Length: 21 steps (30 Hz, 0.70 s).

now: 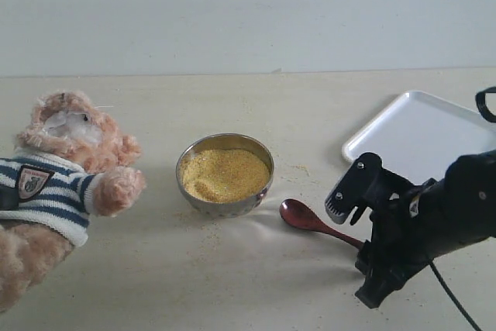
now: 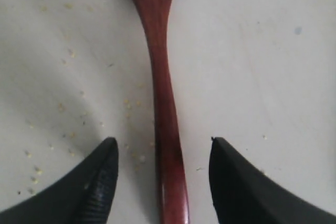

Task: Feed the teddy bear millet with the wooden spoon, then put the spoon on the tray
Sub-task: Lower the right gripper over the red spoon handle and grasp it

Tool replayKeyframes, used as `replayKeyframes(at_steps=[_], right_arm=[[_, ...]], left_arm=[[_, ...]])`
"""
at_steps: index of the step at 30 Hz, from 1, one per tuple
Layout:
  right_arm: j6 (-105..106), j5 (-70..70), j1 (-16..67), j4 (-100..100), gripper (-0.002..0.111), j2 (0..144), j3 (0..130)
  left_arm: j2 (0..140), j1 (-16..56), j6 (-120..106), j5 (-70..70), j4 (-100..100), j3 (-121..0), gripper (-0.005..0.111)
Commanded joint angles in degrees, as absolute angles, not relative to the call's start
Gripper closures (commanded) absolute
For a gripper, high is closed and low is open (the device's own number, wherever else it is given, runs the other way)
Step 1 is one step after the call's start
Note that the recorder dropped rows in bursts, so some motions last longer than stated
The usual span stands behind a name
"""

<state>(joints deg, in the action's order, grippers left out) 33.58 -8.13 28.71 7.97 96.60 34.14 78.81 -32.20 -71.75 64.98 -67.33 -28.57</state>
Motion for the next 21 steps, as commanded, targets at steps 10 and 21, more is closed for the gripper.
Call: replayKeyframes(at_steps=[10, 21], right_arm=[[30.92, 6.22, 27.46, 12.31, 0.056, 90.92, 26.57], [24.21, 4.21, 26.82, 17.94, 0.056, 84.82, 26.22]], left_arm=[[78.77, -32.37, -71.60, 65.93, -68.70, -28.92, 0.102], [78.77, -32.37, -71.60, 65.93, -68.70, -28.92, 0.102]])
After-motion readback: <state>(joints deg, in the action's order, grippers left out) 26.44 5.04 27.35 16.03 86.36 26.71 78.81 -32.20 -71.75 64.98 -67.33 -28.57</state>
